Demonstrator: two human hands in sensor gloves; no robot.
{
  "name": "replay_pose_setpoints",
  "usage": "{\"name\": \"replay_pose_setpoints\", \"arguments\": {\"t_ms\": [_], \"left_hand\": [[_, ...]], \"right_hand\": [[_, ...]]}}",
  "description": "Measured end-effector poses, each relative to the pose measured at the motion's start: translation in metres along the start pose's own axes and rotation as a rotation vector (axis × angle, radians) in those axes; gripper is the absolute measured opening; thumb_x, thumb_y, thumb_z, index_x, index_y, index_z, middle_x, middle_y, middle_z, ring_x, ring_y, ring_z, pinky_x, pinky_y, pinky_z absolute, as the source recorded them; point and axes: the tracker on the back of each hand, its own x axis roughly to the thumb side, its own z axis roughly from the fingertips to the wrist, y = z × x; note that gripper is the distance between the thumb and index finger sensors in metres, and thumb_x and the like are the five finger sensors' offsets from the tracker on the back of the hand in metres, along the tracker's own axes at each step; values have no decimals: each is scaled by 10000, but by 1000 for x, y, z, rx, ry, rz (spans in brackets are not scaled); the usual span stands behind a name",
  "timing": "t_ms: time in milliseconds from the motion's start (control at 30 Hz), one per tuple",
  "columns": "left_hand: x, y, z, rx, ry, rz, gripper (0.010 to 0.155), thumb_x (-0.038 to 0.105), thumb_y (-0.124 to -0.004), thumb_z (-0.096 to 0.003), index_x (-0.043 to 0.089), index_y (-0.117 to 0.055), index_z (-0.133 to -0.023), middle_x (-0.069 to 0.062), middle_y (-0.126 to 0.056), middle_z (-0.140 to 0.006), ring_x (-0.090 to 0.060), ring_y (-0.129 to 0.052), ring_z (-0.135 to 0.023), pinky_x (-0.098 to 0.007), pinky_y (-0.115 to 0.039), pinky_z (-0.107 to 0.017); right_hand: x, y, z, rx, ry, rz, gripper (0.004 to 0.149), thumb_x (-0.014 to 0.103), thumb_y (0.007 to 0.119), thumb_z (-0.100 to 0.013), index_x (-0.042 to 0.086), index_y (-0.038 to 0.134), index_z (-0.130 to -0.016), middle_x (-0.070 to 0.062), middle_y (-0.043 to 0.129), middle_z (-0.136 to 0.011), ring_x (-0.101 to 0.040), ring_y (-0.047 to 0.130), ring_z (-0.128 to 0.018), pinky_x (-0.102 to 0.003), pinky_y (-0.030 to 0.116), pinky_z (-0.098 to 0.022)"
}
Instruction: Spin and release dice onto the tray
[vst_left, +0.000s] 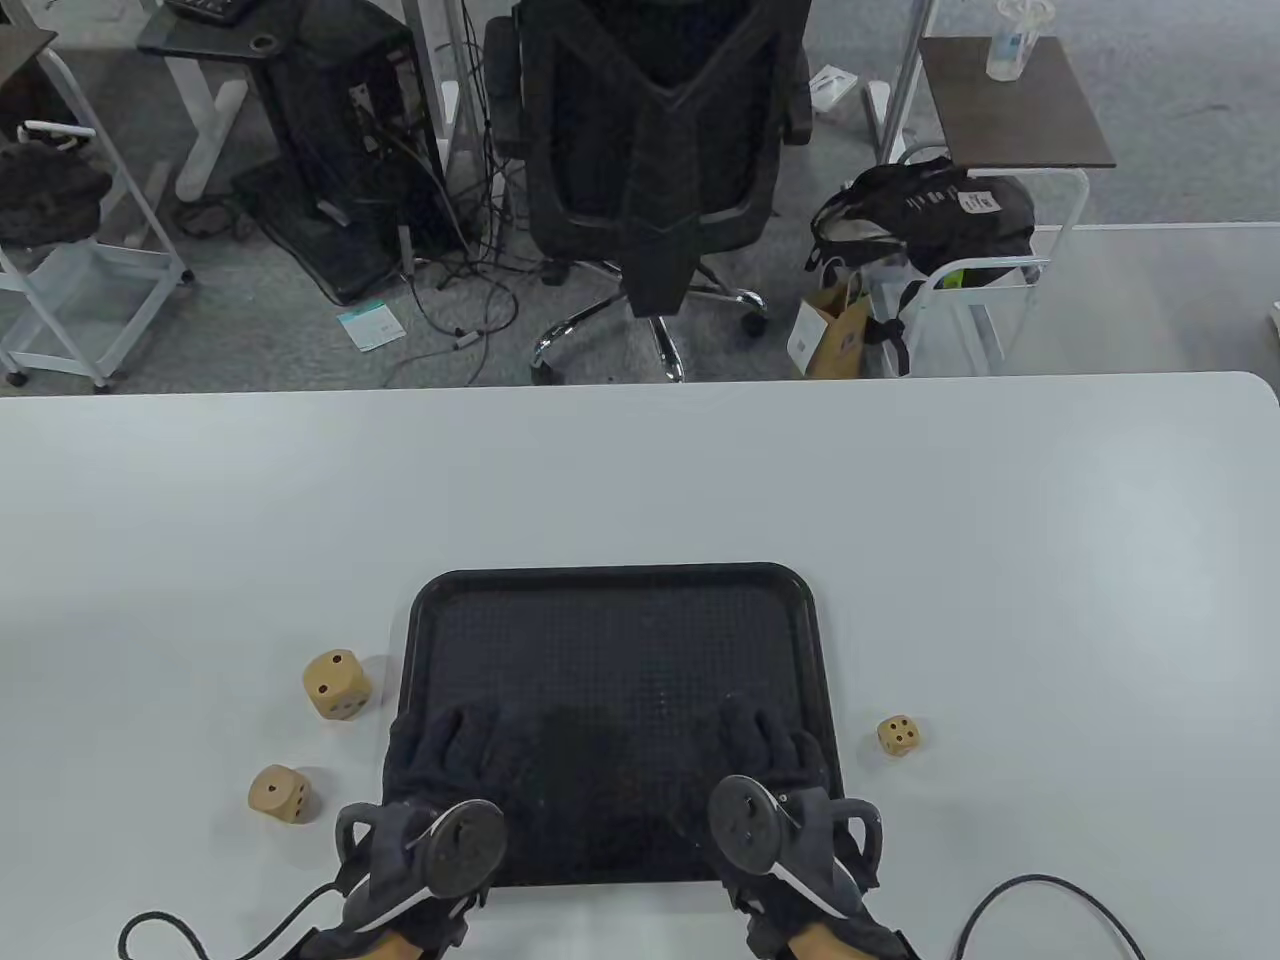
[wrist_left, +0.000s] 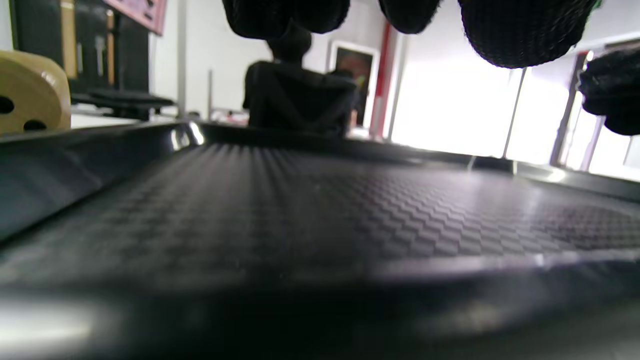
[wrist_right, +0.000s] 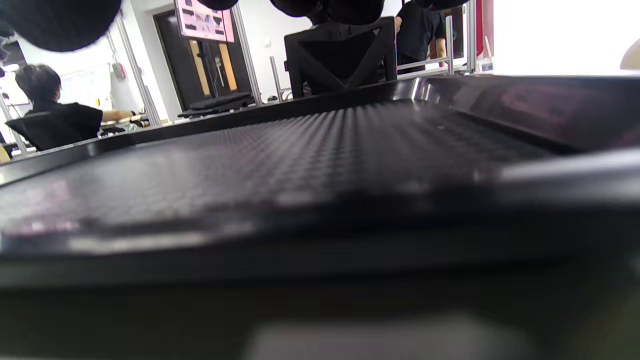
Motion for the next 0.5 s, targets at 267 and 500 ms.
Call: {"name": "replay_pose_setpoints", "arguments": {"t_ms": [267, 500], "left_hand": [[5, 2, 3, 28, -25, -19, 725, 604, -690, -443, 354, -438, -1076, -125, -366, -1182, -450, -508, -1081, -723, -283, -781], [-3, 12, 4, 82, 3, 1, 714, 600, -691, -446, 352, -456, -1072, -129, -384, -1179, -455, -544, -1058, -707, -317, -779]], "right_hand": [[0, -1, 1, -22, 3, 14, 827, 653, 665, -360, 404, 303, -1061, 6, 284, -1153, -294, 414, -1071, -594, 426, -778], [-10, -12, 2, -70, 50, -18, 840, 657, 674, -355, 409, 295, -1062, 4, 271, -1157, -297, 397, -1075, -604, 400, -783]]}}
